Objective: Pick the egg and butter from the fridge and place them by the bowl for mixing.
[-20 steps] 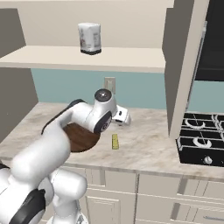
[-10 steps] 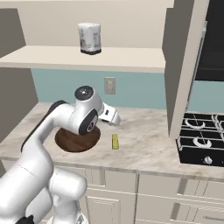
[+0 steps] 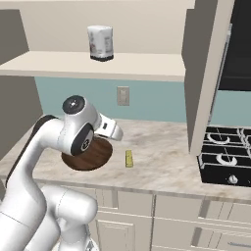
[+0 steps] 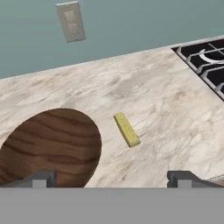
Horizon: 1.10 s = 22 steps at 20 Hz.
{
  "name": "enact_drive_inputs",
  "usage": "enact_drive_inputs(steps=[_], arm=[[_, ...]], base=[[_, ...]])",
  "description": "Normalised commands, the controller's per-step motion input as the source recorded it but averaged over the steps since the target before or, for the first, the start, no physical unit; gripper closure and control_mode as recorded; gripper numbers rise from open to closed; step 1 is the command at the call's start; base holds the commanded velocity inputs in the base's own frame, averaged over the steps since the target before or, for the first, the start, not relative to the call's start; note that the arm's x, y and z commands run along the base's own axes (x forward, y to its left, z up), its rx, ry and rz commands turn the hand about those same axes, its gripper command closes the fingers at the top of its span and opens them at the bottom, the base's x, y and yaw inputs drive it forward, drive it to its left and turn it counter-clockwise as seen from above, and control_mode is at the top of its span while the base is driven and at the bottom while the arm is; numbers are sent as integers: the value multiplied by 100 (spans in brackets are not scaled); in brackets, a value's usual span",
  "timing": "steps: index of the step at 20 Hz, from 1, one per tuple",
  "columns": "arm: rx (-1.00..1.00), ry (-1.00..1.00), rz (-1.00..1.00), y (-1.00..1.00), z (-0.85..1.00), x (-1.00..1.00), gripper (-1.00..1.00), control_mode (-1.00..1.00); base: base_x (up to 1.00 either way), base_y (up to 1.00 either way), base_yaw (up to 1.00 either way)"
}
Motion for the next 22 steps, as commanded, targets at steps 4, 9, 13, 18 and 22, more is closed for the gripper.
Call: enact_drive_inputs(steps=[4, 9, 13, 18, 22], arm=[[0, -7, 0, 30, 16, -34, -100, -100], [0, -9, 0, 23, 13, -35, -100, -100], [1, -5, 0, 7, 5, -10, -100, -100], [0, 0, 0, 0, 0, 0, -100, 100], [0, 0, 0, 0, 0, 0, -100, 100]], base=[[0, 0, 0], [0, 0, 0], [0, 0, 0], [0, 0, 0], [-25, 1, 0]])
